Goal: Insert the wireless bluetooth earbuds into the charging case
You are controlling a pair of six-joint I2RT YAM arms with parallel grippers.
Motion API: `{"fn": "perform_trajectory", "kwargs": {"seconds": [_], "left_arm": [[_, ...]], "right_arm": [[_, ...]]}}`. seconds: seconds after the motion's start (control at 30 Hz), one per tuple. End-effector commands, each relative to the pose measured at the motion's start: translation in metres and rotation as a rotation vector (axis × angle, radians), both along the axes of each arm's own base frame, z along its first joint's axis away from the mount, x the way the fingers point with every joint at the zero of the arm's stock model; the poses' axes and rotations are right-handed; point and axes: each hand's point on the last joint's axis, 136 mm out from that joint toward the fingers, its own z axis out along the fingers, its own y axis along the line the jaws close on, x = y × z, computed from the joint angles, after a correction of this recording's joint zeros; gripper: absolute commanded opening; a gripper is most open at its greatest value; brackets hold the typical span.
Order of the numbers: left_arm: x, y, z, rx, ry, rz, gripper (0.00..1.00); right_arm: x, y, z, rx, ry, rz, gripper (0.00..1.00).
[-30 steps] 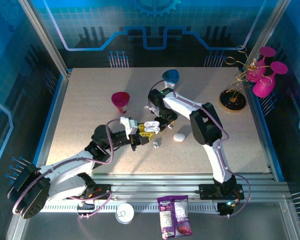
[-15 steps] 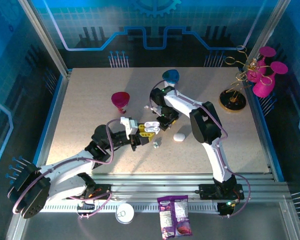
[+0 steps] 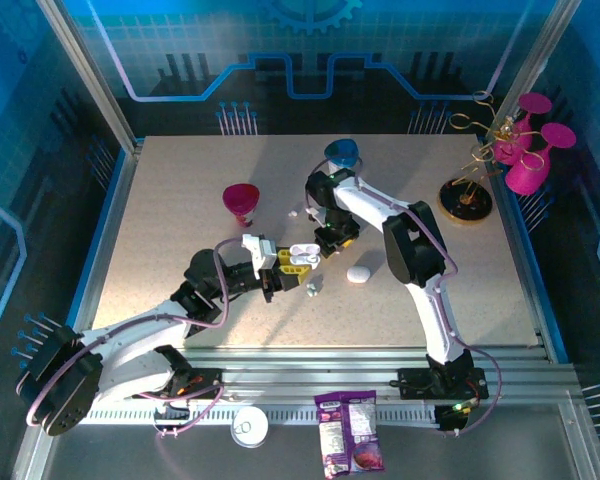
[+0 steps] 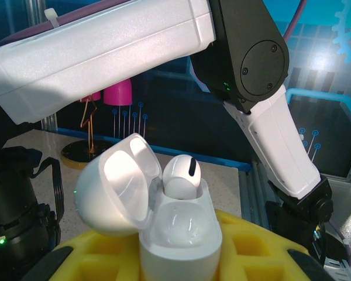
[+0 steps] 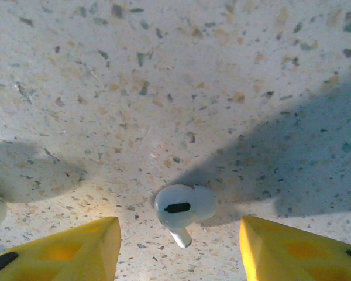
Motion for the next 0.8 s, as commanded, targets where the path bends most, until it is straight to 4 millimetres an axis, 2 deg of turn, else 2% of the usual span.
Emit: {"fn": "perform_trajectory", "kwargs": {"seconds": [0.0, 0.07, 0.1, 0.37, 0.67, 0.77], "left_arm": [[-0.007, -0.002, 0.007, -0.014, -0.047, -0.033, 0.00], [-0.008, -0.002, 0.007, -0.014, -0.042, -0.032, 0.00], [-0.007, -0.002, 0.007, -0.015, -0.044, -0.029, 0.00], [-0.008, -0.002, 0.007, -0.017, -0.042, -0.030, 0.00], [-0.008, -0.001, 0.005, -0.016, -0.037, -0.029, 0.00], [-0.008, -0.001, 0.004, -0.016, -0.038, -0.029, 0.00]], "right_arm": [[0.003, 0.003, 0.001, 0.016, 0.016, -0.025, 0.56], [0.003, 0.005, 0.003, 0.011, 0.009, -0.001, 0.55], [0.001, 0.004, -0.007, -0.005, 0.028, 0.006, 0.54], [0.003, 0.003, -0.014, -0.038, 0.039, 0.035, 0.49], [0.001, 0.003, -0.021, -0.042, 0.060, 0.031, 0.33], [0.002, 0.004, -0.021, -0.038, 0.058, 0.026, 0.32]]}}
